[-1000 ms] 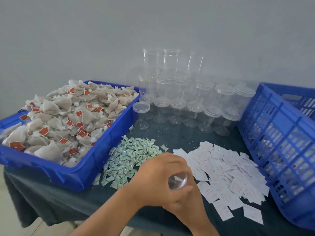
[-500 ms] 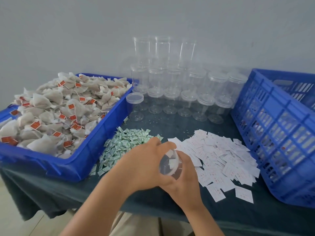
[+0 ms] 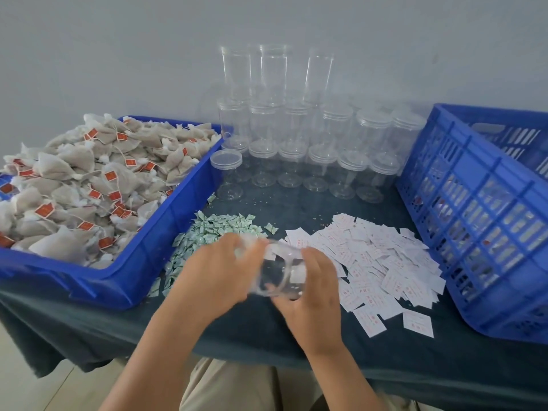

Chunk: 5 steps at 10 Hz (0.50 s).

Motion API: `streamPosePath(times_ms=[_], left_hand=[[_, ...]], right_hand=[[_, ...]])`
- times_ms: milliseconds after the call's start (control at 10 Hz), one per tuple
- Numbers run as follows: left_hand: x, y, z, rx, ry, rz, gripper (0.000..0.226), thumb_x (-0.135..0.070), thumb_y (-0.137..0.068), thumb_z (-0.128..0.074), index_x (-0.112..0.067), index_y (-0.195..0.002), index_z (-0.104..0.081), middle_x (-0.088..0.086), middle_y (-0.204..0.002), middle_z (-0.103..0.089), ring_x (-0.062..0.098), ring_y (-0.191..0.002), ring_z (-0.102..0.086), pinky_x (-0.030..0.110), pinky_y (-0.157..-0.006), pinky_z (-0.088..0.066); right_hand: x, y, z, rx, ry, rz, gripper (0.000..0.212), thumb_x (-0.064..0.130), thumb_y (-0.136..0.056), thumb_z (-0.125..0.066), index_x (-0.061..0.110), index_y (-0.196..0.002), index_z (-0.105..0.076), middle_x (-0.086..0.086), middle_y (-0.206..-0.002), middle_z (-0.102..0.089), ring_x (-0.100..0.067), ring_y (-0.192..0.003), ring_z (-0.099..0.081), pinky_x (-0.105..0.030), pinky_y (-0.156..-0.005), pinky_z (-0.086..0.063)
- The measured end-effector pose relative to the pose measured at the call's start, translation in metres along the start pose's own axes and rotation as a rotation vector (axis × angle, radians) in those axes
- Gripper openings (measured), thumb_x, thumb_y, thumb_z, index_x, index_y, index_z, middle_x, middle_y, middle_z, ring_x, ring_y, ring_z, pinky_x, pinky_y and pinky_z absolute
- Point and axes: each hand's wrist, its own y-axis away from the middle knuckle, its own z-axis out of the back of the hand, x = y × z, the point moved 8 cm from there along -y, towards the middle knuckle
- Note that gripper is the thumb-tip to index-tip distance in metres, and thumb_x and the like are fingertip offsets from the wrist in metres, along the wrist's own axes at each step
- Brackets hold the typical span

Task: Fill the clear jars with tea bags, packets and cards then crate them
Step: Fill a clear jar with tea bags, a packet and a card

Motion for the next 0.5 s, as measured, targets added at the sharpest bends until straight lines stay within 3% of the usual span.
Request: streamPosePath(times_ms=[100, 200, 300, 400, 500], left_hand=[[0.029, -0.015, 0.030, -0.110, 0.329, 0.174, 0.045, -0.066, -0.086, -0.035, -0.033, -0.102, -0.060, 0.001, -0.078, -0.076, 0.022, -0.068, -0.077, 0.046, -0.071, -0.058], [0.041, -0.035, 0.015, 0.013, 0.727, 0.223, 0.021, -0.035, -0.098, -0.051, -0.036, -0.110, -0.068, -0.002, -0.080, -0.078, 0.020, -0.068, -0.078, 0.041, -0.066, -0.063], [0.034, -0.050, -0.035, 0.157, 0.717, 0.134, 0.035, -0.013, -0.095, -0.057, -0.037, -0.113, -0.074, -0.004, -0.084, -0.080, 0.011, -0.061, -0.071, 0.024, -0.058, -0.057], [0.036, -0.065, -0.079, 0.087, 0.577, 0.125, 0.026, -0.020, -0.094, -0.065, -0.039, -0.105, -0.079, -0.009, -0.077, -0.073, 0.007, -0.063, -0.066, 0.024, -0.057, -0.052], [0.027, -0.072, -0.109, 0.098, 0.345, 0.026, 0.020, -0.027, -0.093, -0.069, -0.039, -0.104, -0.080, -0.015, -0.093, -0.073, 0.010, -0.088, -0.068, 0.024, -0.069, -0.051]], right_hand=[[-0.095, -0.085, 0.071, -0.071, -0.102, -0.166, 0.094, 0.040, -0.070, -0.099, 0.015, -0.144, -0.047, -0.002, -0.137, -0.059, -0.018, -0.126, -0.059, -0.030, -0.106, -0.053], [-0.101, -0.083, 0.075, -0.071, -0.321, -0.351, 0.094, 0.056, -0.065, -0.093, 0.038, -0.143, -0.044, 0.025, -0.136, -0.058, 0.001, -0.131, -0.057, -0.021, -0.105, -0.051], [-0.104, -0.081, 0.078, -0.101, -0.403, -0.407, 0.090, 0.055, -0.063, -0.093, 0.054, -0.137, -0.042, 0.028, -0.134, -0.059, -0.004, -0.134, -0.058, -0.023, -0.106, -0.053], [-0.115, -0.078, 0.083, -0.170, -0.469, -0.492, 0.089, 0.051, -0.065, -0.094, 0.045, -0.141, -0.046, 0.022, -0.133, -0.062, -0.012, -0.132, -0.062, -0.035, -0.106, -0.057], [-0.125, -0.075, 0.086, -0.253, -0.588, -0.606, 0.085, 0.045, -0.069, -0.094, 0.040, -0.140, -0.048, 0.020, -0.130, -0.065, -0.018, -0.120, -0.071, -0.040, -0.096, -0.064]])
